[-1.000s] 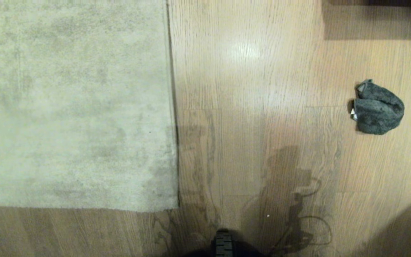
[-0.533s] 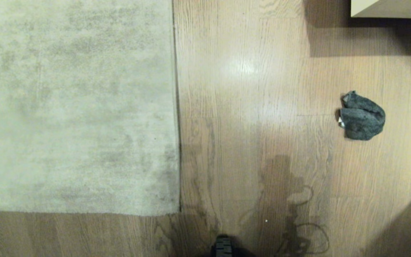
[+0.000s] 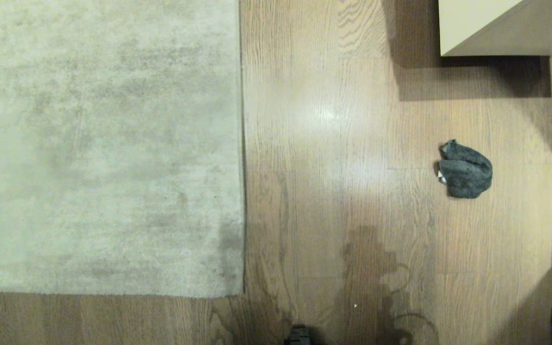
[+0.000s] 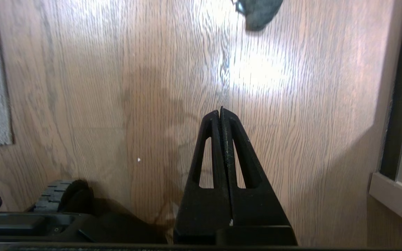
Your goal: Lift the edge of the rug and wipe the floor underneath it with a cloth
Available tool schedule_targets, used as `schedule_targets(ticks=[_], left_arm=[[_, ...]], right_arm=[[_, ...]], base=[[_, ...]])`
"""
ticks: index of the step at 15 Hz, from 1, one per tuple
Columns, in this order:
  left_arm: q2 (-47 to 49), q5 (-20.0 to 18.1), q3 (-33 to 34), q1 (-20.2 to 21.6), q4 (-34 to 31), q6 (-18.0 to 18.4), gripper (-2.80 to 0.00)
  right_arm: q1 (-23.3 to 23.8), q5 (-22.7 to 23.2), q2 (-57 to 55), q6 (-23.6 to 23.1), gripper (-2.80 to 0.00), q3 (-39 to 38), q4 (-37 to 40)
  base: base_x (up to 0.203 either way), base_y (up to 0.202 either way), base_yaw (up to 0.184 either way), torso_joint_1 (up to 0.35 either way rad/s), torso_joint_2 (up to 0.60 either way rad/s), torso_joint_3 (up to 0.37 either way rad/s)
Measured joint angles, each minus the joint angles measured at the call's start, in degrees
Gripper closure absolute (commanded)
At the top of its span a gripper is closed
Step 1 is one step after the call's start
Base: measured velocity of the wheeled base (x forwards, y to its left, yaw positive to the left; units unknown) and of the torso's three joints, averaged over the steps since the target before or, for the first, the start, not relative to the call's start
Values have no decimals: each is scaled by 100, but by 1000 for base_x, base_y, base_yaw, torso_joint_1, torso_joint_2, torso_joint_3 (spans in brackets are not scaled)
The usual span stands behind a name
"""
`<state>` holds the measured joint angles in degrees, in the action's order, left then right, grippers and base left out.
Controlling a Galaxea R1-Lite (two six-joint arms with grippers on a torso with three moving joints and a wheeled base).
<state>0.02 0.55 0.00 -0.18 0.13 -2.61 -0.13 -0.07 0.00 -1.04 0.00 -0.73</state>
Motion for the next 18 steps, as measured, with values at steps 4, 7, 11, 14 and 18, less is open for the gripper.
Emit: schedule_targets(ticks=[4, 7, 11, 14, 18], left_arm=[[0, -4, 0, 0, -13, 35, 0], [0, -6, 0, 0, -15, 30, 0], [0, 0, 0, 0, -23, 30, 0], [0, 4, 0, 2, -24, 27, 0], [0, 2, 0, 0, -20, 30, 0]], right_arm=[[0, -2, 0, 2, 0, 0, 0], [0, -2, 0, 2, 0, 0, -1], [0, -1, 0, 0, 0, 0, 0], [0, -2, 0, 0, 0, 0, 0], [0, -2, 0, 0, 0, 0, -1]], base=[[0, 0, 0, 4, 3, 202], [0, 0, 0, 3, 4, 202], [0, 0, 0, 4, 2, 205], [0, 0, 0, 3, 2, 200], [0, 0, 0, 3, 1, 206]])
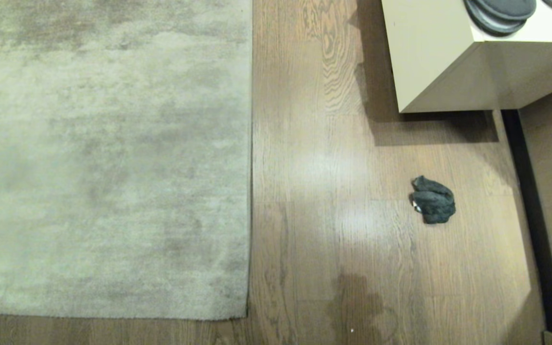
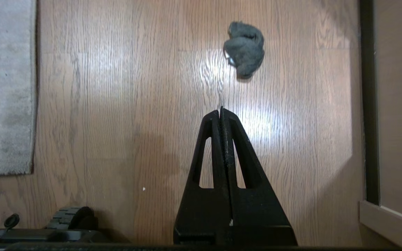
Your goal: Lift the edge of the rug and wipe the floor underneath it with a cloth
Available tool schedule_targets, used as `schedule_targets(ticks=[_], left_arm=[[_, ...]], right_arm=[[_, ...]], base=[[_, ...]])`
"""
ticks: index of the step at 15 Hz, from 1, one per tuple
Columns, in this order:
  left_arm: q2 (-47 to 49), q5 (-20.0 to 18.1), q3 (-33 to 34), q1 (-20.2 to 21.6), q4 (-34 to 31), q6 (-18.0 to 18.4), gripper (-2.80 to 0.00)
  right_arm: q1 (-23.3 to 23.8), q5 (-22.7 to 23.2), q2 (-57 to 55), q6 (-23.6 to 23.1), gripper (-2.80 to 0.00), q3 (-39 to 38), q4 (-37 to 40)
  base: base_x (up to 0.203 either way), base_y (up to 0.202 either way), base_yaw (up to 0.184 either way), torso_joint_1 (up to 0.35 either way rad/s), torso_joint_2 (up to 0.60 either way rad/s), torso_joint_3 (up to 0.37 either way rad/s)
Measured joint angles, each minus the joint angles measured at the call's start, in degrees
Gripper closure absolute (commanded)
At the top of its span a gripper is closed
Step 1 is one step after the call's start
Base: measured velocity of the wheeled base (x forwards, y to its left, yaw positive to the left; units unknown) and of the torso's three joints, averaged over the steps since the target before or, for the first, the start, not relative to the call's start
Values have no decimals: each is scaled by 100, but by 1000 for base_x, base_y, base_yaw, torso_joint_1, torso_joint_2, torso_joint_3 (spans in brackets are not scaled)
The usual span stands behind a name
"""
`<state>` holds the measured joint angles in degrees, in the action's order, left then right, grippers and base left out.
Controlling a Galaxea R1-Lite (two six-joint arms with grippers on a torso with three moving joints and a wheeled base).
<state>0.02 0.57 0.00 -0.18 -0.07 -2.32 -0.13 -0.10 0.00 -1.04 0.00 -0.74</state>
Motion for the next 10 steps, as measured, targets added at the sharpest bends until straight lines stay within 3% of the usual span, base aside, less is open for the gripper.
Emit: schedule_targets(ticks=[10], left_arm=[[0, 0, 0, 2, 0, -11, 0]], right_arm=[[-2, 0, 0, 0, 0, 0, 1]], base=[[0, 0, 0, 1, 2, 203]])
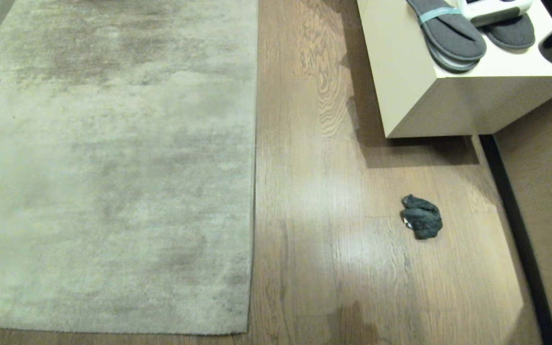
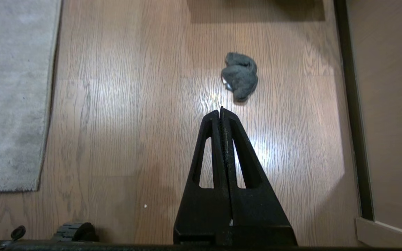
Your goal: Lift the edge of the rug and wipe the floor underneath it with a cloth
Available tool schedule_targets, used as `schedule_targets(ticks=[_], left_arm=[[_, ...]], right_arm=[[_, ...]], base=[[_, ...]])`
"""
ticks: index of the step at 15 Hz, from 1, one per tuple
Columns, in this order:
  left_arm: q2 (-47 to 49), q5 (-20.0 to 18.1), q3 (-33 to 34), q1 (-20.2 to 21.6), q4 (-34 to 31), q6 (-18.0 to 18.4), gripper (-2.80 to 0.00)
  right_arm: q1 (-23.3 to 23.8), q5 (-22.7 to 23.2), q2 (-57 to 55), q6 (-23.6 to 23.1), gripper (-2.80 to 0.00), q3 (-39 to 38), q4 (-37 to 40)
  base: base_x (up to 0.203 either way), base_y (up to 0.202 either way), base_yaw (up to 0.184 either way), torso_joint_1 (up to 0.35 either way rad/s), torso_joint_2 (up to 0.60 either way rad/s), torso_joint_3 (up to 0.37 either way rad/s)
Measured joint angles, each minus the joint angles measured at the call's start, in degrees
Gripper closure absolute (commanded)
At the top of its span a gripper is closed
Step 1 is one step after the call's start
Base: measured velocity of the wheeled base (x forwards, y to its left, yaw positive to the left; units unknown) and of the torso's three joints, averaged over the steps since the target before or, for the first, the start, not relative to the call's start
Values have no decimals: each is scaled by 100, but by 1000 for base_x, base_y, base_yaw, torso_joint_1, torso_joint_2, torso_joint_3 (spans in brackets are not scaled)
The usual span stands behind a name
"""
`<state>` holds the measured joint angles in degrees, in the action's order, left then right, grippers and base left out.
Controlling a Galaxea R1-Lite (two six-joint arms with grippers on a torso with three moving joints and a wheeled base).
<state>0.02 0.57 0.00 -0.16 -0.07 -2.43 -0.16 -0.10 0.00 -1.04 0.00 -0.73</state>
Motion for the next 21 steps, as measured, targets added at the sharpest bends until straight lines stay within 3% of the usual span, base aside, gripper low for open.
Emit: schedule_targets(ticks=[21], left_arm=[[-2, 1, 0, 5, -2, 16, 0]], right_arm=[[2, 1, 0, 0, 0, 0, -1]], base=[[0, 0, 0, 2, 3, 202]])
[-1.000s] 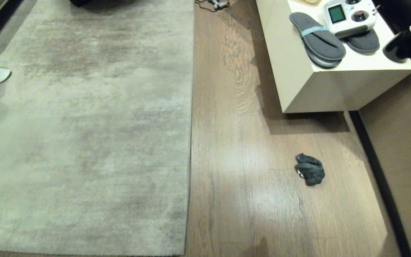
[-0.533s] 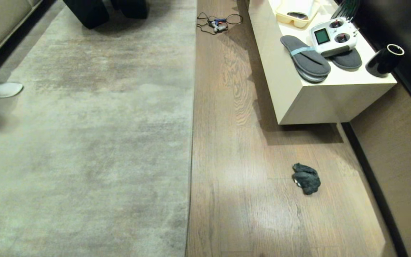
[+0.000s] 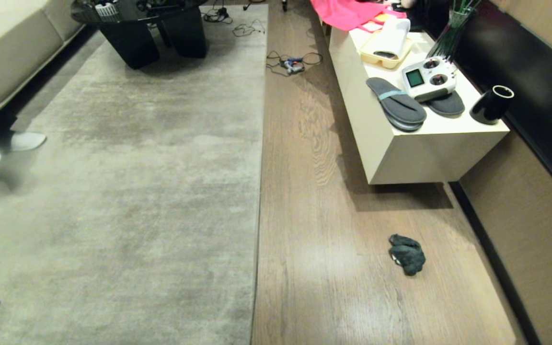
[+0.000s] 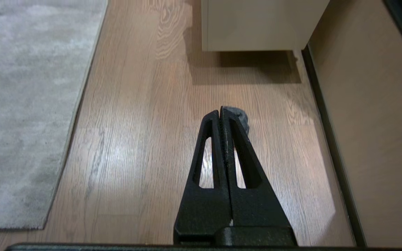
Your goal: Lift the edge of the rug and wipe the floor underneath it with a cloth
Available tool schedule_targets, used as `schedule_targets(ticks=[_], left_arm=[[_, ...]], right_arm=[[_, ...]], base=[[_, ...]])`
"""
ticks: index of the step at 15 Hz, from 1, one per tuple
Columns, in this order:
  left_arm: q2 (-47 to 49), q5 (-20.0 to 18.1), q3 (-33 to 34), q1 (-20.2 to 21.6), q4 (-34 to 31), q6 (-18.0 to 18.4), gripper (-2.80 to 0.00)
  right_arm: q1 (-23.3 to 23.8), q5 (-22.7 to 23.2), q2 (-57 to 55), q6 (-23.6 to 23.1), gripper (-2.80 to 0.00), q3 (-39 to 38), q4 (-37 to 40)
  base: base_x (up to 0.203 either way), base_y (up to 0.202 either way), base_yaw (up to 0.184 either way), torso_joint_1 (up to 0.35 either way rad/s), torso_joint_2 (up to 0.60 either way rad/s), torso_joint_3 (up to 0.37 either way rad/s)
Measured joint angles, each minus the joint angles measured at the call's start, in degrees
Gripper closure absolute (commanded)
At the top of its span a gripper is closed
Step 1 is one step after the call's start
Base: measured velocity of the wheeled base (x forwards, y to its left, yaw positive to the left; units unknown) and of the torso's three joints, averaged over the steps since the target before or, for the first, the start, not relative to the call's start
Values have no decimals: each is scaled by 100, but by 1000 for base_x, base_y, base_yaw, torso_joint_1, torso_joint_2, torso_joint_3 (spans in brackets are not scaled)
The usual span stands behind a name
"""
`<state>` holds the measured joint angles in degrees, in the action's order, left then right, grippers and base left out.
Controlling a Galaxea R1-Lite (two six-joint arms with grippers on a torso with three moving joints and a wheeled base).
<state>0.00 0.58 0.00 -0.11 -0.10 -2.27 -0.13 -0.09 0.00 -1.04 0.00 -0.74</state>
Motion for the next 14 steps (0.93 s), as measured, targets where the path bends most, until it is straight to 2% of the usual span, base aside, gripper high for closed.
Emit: schedule_targets(ticks=[14], left_arm=[[0, 1, 0, 0, -1, -7, 0]], right_arm=[[0, -1, 0, 0, 0, 0, -2]], base=[[0, 0, 0, 4, 3, 203]])
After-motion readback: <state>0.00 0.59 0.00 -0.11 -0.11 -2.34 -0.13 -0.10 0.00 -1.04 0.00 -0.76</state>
